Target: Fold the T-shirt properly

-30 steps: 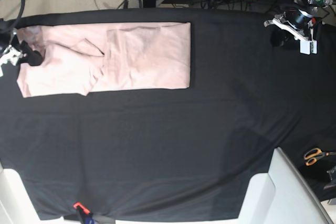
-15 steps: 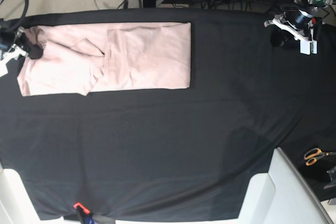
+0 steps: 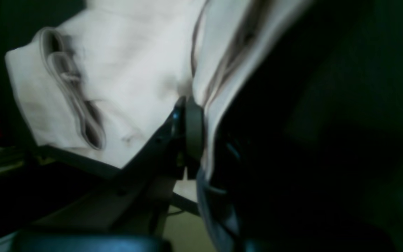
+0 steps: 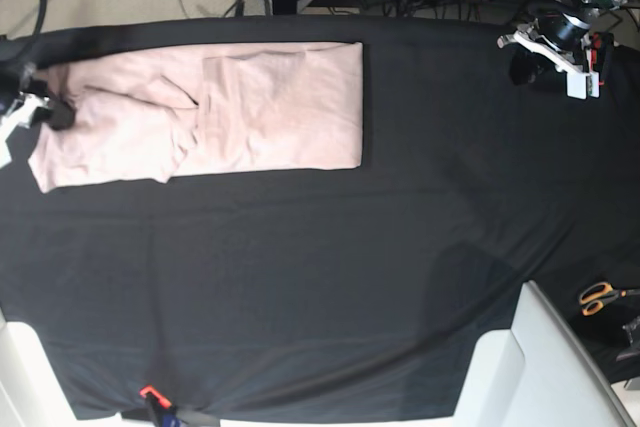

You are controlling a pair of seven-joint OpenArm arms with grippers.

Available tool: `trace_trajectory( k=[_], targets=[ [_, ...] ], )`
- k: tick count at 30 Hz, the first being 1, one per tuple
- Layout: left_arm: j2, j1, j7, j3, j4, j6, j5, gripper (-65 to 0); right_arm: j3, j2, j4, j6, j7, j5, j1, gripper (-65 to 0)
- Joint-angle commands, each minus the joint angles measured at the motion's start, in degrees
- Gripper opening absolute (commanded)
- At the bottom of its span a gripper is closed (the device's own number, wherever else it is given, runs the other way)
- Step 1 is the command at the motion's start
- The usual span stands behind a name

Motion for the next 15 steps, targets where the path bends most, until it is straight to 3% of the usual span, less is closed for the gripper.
trace_trajectory(
  k=[1,8,15],
  targets=[
    [-1.03,0.18,-1.28,-0.19,0.67,-0.45,-0.79,-65.0,0.25,1.02,3.44,0.58,0.77,1.13,-0.55,-64.8],
    [-1.03,0.18,-1.28,-0.63,0.67,-0.45,-0.79,-65.0,-0.11,-3.12,19.0,0.58,0.33,-2.12,-5.65,-64.8],
    [-1.03,0.18,-1.28,-0.63,0.67,-0.45,-0.79,-65.0,-0.28,-11.2,32.28,-1.05,-6.7,-13.91,-7.14,-64.8]
  ],
)
